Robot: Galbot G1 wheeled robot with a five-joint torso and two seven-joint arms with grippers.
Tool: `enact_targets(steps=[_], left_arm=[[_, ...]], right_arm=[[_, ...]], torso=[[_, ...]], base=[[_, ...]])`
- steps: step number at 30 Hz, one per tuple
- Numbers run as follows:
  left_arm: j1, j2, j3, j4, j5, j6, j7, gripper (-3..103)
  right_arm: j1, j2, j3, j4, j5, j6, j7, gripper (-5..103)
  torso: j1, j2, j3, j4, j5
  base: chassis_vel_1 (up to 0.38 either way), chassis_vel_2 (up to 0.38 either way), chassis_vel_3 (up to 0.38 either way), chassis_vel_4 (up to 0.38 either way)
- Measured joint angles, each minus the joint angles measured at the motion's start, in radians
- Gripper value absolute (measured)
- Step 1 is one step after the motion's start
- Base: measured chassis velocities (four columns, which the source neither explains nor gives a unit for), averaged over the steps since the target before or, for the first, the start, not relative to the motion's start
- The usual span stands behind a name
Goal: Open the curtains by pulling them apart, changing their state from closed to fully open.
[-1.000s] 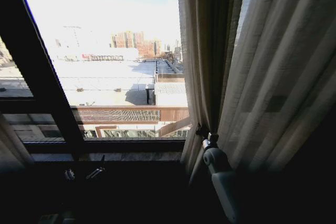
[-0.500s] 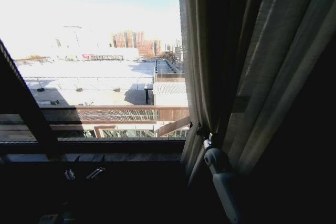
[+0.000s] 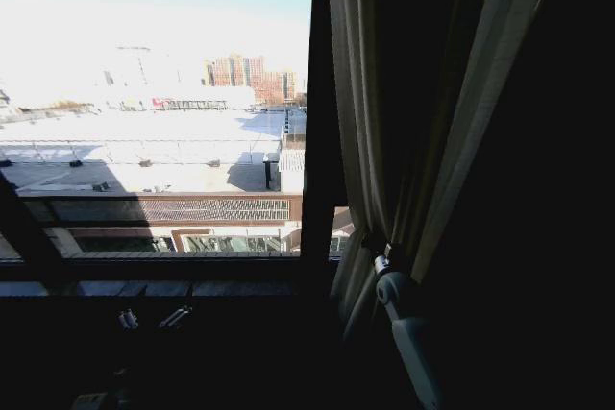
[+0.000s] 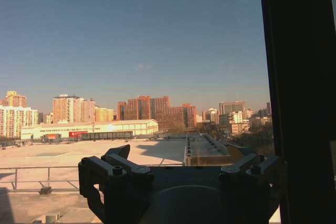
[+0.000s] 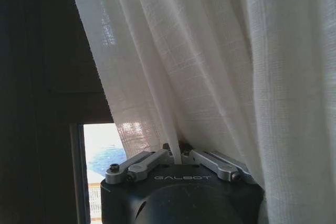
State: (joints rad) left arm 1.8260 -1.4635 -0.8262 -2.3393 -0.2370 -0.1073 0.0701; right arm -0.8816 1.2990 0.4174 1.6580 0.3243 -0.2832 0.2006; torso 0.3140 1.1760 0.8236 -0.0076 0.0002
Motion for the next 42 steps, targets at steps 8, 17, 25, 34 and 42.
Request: enact_targets(steps=[8, 17, 25, 34, 42], left_arm=[[0.002, -0.006, 0.001, -0.002, 0.005, -0.002, 0.001, 100], [0.003, -0.009, 0.002, -0.001, 0.007, -0.004, 0.009, 100], [-0.002, -0.021, 0.019, 0.001, 0.02, -0.004, 0.026, 100], [-0.005, -0.022, 0.022, 0.004, 0.022, -0.003, 0.029, 100], [-0.007, -0.02, 0.021, 0.01, 0.021, -0.002, 0.03, 100]], right_arm=[[-0.006, -0.002, 0.002, -0.001, -0.014, 0.018, -0.003, 0], [-0.016, 0.006, 0.031, -0.012, -0.053, 0.027, 0.0, 0], [-0.053, 0.008, 0.146, -0.018, -0.065, 0.027, 0.021, 0], [-0.06, -0.02, 0.238, -0.056, -0.065, 0.037, 0.053, 0], [-0.095, -0.018, 0.215, 0.022, -0.034, -0.001, 0.029, 1]], torso=[[0.0, 0.0, 0.0, 0.0, -0.0002], [0.0, 0.0, 0.0, -0.0004, 0.0002], [0.0, 0.0, 0.0, 0.0003, -0.0004], [0.0, 0.0, 0.0, -0.0002, 0.0002], [0.0, 0.0, 0.0, -0.0003, 0.0003]], base=[[-0.342, -0.345, 0.332, 0.35], [-0.157, -0.175, 0.153, 0.158], [0.03, 0.037, -0.027, -0.034], [0.0, 0.0, 0.0, 0.0], [0.0, 0.0, 0.0, 0.0]])
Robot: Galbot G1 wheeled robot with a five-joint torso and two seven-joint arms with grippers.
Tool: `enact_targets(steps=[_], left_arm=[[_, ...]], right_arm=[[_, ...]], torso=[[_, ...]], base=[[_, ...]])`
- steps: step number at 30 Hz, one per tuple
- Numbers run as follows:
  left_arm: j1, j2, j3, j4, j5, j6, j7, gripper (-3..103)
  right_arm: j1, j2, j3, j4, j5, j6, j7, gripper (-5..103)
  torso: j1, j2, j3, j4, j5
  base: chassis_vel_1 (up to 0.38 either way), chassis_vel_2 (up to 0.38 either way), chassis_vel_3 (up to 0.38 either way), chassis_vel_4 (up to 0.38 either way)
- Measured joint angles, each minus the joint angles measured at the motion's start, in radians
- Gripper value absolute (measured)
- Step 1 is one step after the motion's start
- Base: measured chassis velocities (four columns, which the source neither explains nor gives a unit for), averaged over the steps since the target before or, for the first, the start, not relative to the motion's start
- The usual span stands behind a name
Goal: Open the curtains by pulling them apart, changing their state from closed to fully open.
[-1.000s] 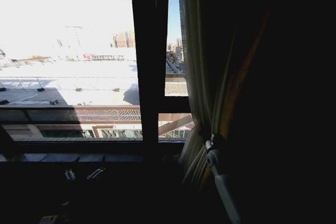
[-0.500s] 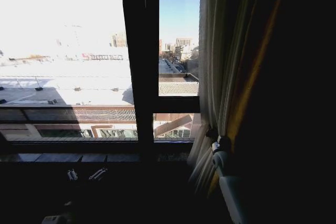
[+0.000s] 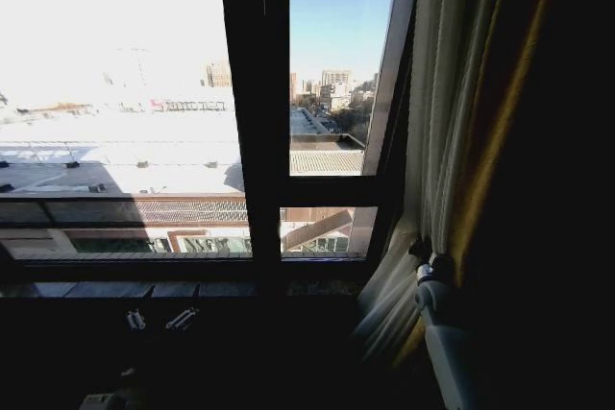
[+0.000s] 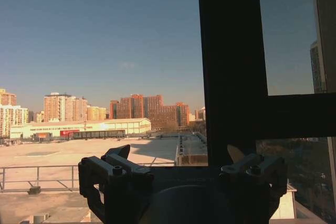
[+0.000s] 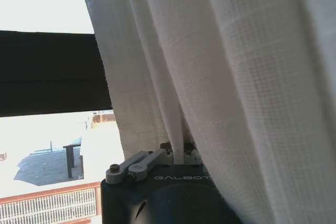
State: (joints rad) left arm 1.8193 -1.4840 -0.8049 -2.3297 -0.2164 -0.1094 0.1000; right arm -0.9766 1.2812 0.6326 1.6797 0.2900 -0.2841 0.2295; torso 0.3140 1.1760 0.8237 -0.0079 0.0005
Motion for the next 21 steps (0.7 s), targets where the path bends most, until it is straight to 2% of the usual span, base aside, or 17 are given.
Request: enact_targets(steps=[1, 3, 7, 9, 13, 15, 18, 19, 21], left_arm=[[-0.002, 0.0, 0.0, 0.002, -0.001, 0.0, 0.0, 100], [-0.004, 0.0, 0.0, 0.005, -0.003, 0.0, 0.0, 100], [-0.016, 0.003, -0.002, 0.017, -0.007, 0.002, 0.0, 100], [-0.018, 0.004, -0.002, 0.018, -0.008, 0.003, 0.0, 100], [-0.023, 0.006, -0.002, 0.022, -0.024, 0.005, 0.0, 100], [-0.023, 0.006, -0.002, 0.024, -0.026, 0.005, 0.0, 100], [-0.025, 0.009, -0.004, 0.027, -0.035, 0.004, -0.001, 100], [-0.025, 0.009, -0.004, 0.027, -0.035, 0.004, -0.001, 100], [-0.027, 0.014, -0.007, 0.026, -0.041, 0.004, -0.002, 100]], right_arm=[[-0.022, 0.003, -0.018, 0.038, 0.002, -0.007, -0.009, 12], [-0.042, 0.007, -0.032, 0.069, 0.003, -0.012, -0.014, 12], [-0.159, 0.016, -0.089, 0.215, 0.011, -0.057, -0.04, 33], [-0.182, 0.015, -0.098, 0.243, 0.009, -0.066, -0.044, 33], [-0.313, 0.012, -0.124, 0.404, -0.018, -0.112, -0.043, 55], [-0.328, 0.012, -0.125, 0.422, -0.026, -0.114, -0.043, 55], [-0.426, 0.025, -0.127, 0.538, -0.063, -0.114, -0.028, 71], [-0.426, 0.025, -0.127, 0.538, -0.063, -0.114, -0.028, 71], [-0.464, 0.033, -0.123, 0.565, -0.094, -0.078, -0.026, 82]], torso=[[0.0, 0.0, 0.0, 0.0001, 0.0], [0.0, 0.0, 0.0, 0.0002, -0.0001], [0.0, 0.0, 0.0, 0.0001, -0.0006], [0.0, 0.0, 0.0, 0.0001, -0.0005], [0.0, 0.0, 0.0, 0.0001, -0.0003], [0.0, 0.0, 0.0, 0.0001, -0.0004], [0.0, 0.0, 0.0, 0.0002, -0.0006], [0.0, 0.0, 0.0, 0.0002, -0.0006], [0.0, 0.0, 0.0, 0.0001, -0.0006]], base=[[0.0, 0.0, 0.0, 0.0], [0.0, 0.0, 0.0, 0.0], [0.0, 0.0, 0.0, 0.0], [0.0, 0.0, 0.0, 0.0], [0.0, 0.0, 0.0, 0.0], [0.0, 0.0, 0.0, 0.0], [0.0, 0.0, 0.0, 0.0], [0.0, 0.0, 0.0, 0.0], [0.0, 0.0, 0.0, 0.0]])
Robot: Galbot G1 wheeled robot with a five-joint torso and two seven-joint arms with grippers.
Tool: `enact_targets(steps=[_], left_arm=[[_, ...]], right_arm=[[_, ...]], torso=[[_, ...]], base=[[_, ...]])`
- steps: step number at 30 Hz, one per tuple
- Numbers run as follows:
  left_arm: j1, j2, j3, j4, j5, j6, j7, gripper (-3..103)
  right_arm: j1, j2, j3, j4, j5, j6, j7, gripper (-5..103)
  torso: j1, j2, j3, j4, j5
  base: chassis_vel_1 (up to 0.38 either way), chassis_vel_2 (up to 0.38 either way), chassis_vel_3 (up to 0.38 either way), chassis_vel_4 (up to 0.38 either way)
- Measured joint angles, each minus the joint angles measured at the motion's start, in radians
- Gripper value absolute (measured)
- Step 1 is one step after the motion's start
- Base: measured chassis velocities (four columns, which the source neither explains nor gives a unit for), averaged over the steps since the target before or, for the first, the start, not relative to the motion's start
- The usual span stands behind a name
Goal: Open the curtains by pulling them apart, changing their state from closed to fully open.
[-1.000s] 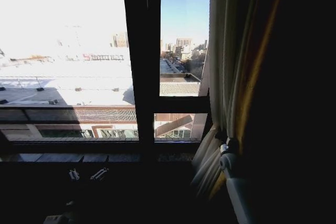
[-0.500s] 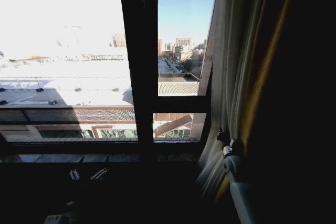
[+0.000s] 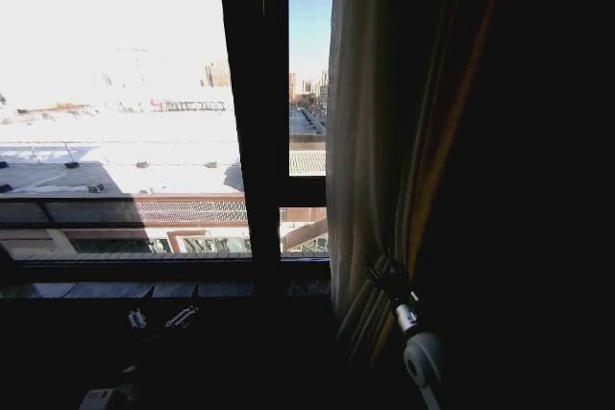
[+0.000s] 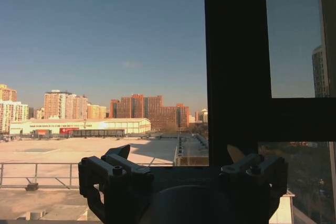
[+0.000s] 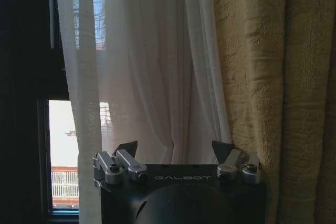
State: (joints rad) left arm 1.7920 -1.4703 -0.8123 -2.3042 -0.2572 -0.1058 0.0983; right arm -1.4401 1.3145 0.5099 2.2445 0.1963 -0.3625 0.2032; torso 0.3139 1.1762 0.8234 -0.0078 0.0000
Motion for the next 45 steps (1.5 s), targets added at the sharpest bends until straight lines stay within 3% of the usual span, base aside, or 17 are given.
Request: enact_targets(steps=[1, 3, 4, 9, 22, 45], left_arm=[[-0.002, 0.002, -0.001, -0.001, -0.002, 0.0, 0.0, 100], [-0.002, 0.003, -0.001, -0.002, -0.002, 0.001, 0.0, 100], [-0.003, 0.006, -0.002, -0.005, -0.003, 0.001, 0.0, 100], [-0.001, 0.015, -0.009, -0.009, -0.006, 0.002, -0.001, 100], [0.003, 0.014, -0.005, -0.01, -0.005, 0.003, -0.001, 100], [0.007, 0.013, -0.009, -0.009, -0.004, 0.002, -0.001, 100]], right_arm=[[-0.008, 0.003, 0.002, 0.001, -0.027, 0.022, -0.001, 87], [-0.011, 0.005, 0.004, -0.003, -0.046, 0.038, -0.002, 87], [-0.01, 0.007, 0.004, -0.012, -0.059, 0.057, 0.0, 97], [0.003, 0.014, 0.002, -0.023, -0.06, 0.075, 0.009, 100], [0.017, 0.018, 0.001, -0.037, -0.062, 0.076, 0.003, 100], [0.02, 0.029, -0.009, -0.042, -0.061, 0.076, 0.001, 100]], torso=[[0.0, 0.0, 0.0, 0.0, 0.0001], [0.0, 0.0, 0.0, 0.0001, 0.0001], [0.0, 0.0, 0.0, 0.0002, 0.0003], [0.0, 0.0, 0.0, 0.0001, 0.0004], [0.0, 0.0, 0.0, 0.0001, 0.0001], [0.0, 0.0, 0.0, 0.0002, 0.0003]], base=[[0.0, 0.0, 0.0, 0.0], [0.0, 0.0, 0.0, 0.0], [0.0, 0.0, 0.0, 0.0], [0.0, 0.0, 0.0, 0.0], [0.126, 0.118, -0.107, -0.114], [0.319, 0.333, -0.333, -0.323]])
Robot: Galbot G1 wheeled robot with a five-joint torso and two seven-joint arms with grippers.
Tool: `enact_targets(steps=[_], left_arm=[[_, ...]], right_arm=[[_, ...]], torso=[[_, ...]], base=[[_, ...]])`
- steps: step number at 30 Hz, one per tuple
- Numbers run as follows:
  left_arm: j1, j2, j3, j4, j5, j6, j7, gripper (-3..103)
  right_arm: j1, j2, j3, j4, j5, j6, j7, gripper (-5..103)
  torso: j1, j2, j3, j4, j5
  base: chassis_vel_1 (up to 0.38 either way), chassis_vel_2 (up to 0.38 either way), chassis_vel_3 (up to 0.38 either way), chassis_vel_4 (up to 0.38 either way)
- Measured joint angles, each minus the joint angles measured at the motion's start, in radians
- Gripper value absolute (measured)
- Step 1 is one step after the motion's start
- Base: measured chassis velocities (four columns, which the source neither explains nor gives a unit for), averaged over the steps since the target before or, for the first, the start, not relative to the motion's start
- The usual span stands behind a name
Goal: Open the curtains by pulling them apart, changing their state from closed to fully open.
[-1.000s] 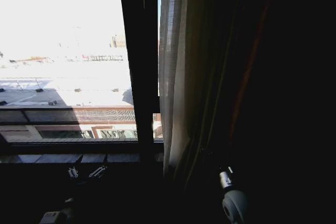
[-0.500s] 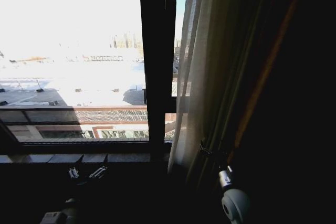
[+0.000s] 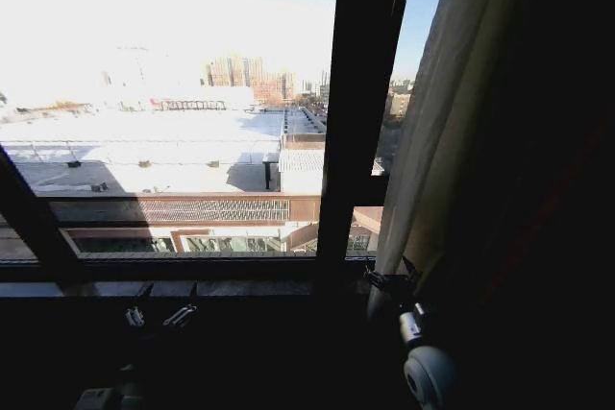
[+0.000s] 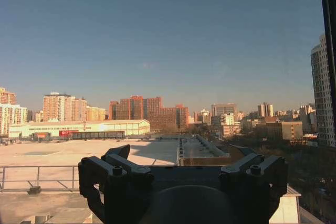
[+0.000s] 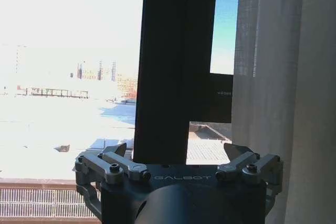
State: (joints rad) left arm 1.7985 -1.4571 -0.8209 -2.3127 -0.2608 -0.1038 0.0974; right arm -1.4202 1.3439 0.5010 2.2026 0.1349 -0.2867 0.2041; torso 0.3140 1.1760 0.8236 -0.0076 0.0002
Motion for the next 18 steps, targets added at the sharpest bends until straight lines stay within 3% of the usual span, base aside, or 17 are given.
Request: enact_targets(steps=[18], left_arm=[[-0.004, 0.005, -0.002, 0.002, -0.009, 0.004, -0.001, 100]], right_arm=[[0.003, 0.002, -0.004, -0.002, -0.003, 0.0, 0.0, 100]], torso=[[0.0, 0.0, 0.0, -0.0001, -0.0001]], base=[[0.361, 0.356, -0.352, -0.348]])
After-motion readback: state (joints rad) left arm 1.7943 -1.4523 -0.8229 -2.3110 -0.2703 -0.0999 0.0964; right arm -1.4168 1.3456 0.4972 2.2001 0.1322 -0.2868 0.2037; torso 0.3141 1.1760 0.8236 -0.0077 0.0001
